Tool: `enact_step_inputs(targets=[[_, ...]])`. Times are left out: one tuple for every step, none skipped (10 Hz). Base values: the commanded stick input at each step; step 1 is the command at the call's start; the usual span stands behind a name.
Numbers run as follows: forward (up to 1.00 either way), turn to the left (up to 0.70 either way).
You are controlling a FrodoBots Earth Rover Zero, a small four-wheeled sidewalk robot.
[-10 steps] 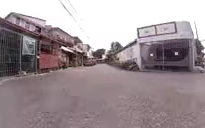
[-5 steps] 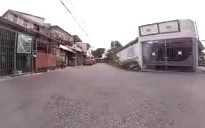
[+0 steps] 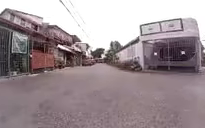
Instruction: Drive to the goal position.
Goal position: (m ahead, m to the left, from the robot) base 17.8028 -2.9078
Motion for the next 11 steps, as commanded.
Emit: enact_step_inputs(targets=[[0.70,0.00],[0.70,0.00],[0.70,0.00],[0.70,0.00],[0.70,0.00],[0.70,0.00],[0.70,0.00],[0.70,0.00],[0.70,0.00],[0.70,-0.07],[0.70,-0.29]])
